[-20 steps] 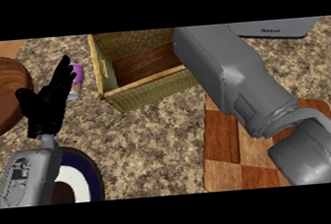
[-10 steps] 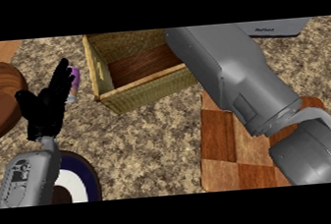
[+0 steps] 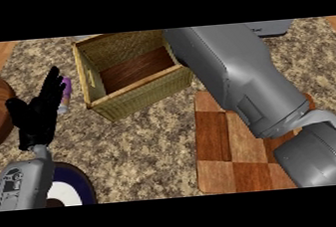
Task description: Pick the eggplant from the cutting board and place it in the basket
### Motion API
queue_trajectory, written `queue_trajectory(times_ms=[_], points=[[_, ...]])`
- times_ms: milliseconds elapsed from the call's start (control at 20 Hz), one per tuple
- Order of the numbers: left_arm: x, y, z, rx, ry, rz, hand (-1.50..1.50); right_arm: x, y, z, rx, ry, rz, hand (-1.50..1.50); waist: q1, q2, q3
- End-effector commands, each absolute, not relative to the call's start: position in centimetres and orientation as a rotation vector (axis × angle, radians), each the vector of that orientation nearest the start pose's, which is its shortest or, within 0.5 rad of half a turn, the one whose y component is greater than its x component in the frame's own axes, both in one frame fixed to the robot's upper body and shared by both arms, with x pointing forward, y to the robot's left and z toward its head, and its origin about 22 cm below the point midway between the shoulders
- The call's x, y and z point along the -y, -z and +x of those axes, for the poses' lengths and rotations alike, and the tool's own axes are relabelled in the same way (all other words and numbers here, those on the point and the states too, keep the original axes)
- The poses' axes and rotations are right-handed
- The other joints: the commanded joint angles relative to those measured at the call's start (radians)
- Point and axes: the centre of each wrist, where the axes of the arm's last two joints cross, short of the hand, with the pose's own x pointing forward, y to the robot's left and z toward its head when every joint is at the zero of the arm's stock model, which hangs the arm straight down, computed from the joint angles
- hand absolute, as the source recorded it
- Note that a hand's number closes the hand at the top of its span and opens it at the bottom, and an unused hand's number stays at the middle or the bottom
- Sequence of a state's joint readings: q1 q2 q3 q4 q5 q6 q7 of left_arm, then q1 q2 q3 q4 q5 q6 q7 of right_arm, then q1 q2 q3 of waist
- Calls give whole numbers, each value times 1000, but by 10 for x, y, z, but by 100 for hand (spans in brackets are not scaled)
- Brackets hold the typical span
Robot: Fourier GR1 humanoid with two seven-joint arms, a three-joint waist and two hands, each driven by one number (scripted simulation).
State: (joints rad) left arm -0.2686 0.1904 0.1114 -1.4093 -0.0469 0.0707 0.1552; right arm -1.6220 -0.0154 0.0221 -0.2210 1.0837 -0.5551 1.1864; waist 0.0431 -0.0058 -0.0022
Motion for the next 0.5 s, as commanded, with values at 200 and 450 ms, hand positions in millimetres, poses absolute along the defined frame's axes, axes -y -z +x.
queue_trajectory(times_ms=[200, 450], points=[[-290, -42, 297, 1493, 39, 298, 0, 2, -252, 447, 1102, 221, -1166, -150, -41, -32, 1], [-293, -35, 292, 1476, 23, 302, 0, 12, -231, 447, 1152, 252, -1125, -150, -45, -33, 1]])
